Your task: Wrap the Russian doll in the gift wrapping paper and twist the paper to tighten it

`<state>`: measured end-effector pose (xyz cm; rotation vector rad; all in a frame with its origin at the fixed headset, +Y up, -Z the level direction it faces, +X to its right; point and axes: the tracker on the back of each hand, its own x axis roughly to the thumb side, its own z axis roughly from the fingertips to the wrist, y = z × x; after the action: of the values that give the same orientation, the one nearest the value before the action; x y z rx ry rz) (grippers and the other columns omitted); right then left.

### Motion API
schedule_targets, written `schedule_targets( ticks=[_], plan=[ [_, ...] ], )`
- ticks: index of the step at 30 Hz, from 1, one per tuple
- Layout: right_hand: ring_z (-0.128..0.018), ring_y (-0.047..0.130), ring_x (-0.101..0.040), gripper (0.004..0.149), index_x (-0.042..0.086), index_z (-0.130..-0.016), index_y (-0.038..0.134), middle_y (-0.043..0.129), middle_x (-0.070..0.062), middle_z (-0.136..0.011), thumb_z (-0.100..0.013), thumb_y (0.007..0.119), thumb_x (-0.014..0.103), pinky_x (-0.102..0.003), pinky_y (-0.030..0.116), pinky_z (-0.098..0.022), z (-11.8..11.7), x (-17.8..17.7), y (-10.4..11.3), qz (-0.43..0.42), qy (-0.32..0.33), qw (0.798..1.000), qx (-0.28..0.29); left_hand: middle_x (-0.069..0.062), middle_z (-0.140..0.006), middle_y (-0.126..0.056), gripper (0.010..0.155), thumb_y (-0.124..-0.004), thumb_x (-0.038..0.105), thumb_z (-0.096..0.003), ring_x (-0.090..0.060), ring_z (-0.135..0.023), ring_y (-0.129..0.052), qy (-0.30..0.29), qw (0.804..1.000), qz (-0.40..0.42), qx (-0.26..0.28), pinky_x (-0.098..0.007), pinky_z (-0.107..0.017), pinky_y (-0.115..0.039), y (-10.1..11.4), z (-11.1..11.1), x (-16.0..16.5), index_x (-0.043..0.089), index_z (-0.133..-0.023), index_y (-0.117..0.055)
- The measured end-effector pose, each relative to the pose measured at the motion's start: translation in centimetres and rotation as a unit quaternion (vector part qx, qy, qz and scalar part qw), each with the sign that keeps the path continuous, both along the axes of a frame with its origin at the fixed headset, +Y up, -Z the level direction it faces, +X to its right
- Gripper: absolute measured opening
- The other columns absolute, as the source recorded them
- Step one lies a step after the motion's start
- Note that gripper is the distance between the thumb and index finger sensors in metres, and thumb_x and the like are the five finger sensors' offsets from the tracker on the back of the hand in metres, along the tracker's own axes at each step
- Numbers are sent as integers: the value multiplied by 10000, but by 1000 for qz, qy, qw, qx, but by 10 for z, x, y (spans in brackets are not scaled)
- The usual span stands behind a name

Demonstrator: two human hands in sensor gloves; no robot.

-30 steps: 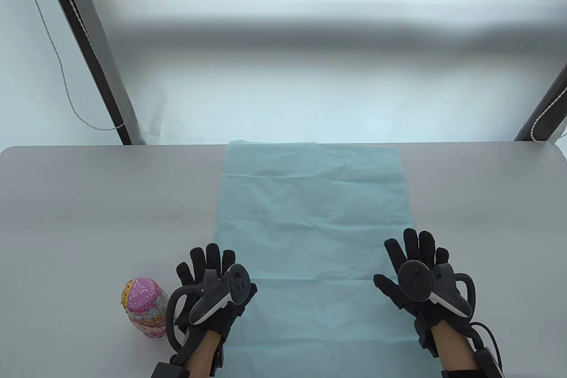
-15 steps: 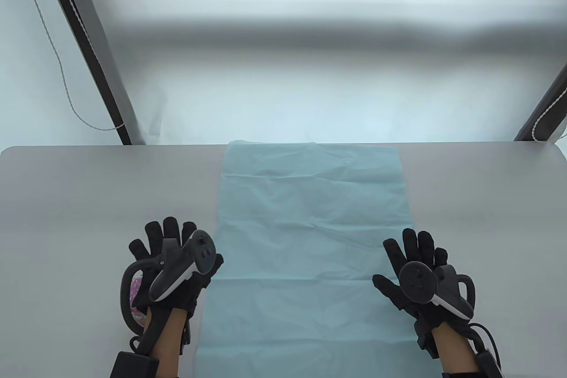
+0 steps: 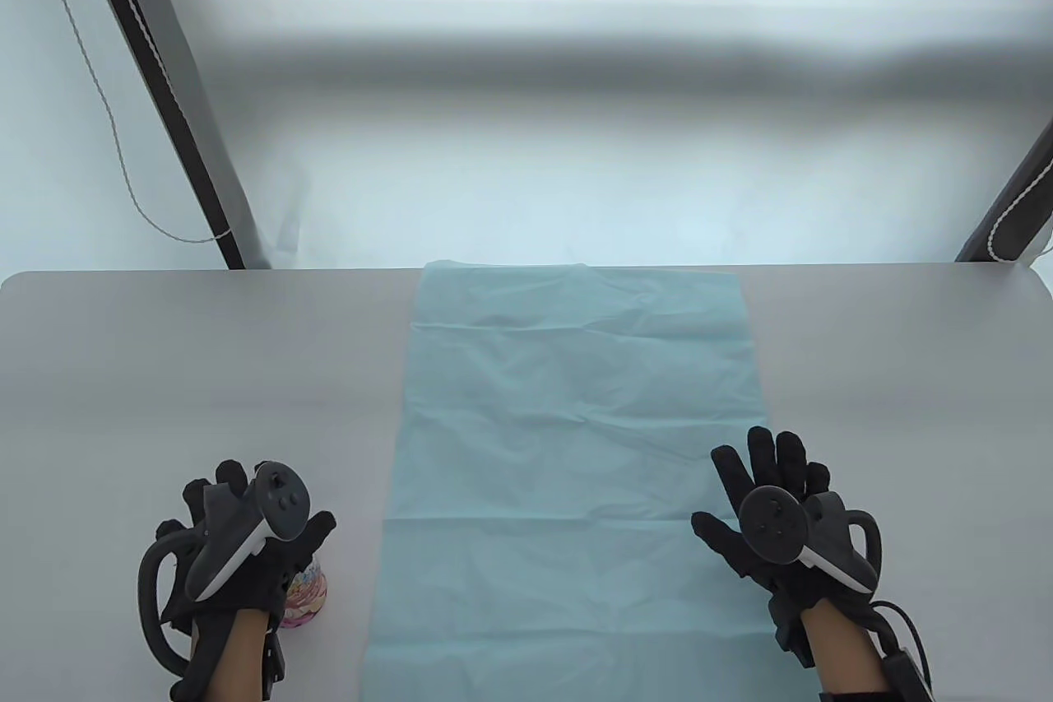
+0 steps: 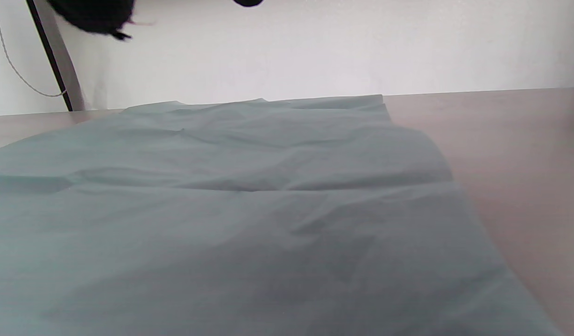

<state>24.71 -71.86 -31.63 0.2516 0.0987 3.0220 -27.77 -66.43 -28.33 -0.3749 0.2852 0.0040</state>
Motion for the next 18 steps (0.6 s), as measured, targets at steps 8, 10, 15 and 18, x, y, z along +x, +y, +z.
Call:
schedule_targets(
  ticks=[8, 10, 15, 18],
  plan=[
    [-1088, 104, -588, 865, 194, -1244, 288, 87, -329, -1276, -609, 633, 670, -745, 229, -745, -2, -1, -3, 6, -3, 1000, -11, -214, -1251, -500, 859, -747, 683, -516, -570, -998, -723, 0, 999, 29, 28, -605, -610, -753, -3, -1, -3, 228, -1163, -410],
    [-1088, 108, -588, 864, 195, -1244, 288, 91, -329, -1275, -609, 633, 668, -745, 229, -745, -3, 0, -4, 8, -5, 1000, -12, -213, -1233, -551, 861, -763, 686, -507, -547, -940, -806, 3, 1000, 16, 19, -553, -600, -768, -3, -3, -2, 233, -1157, -427],
    [-1088, 112, -590, 859, 191, -1244, 291, 92, -332, -1275, -612, 633, 663, -745, 232, -745, -4, 3, -4, 6, -12, 1000, -13, -120, -1144, -723, 775, -763, 692, -511, -478, -821, -925, 2, 999, -3, 49, -484, -454, -826, -5, -1, -3, 244, -1105, -545],
    [-1087, 114, -591, 856, 187, -1244, 292, 95, -333, -1274, -616, 634, 657, -744, 235, -747, -4, 4, -3, 1, -15, 1000, -14, -96, -1102, -759, 652, -776, 629, -527, -497, -825, -902, 25, 996, 17, 84, -503, -368, -841, -7, 2, -2, 250, -1039, -638]
  ],
)
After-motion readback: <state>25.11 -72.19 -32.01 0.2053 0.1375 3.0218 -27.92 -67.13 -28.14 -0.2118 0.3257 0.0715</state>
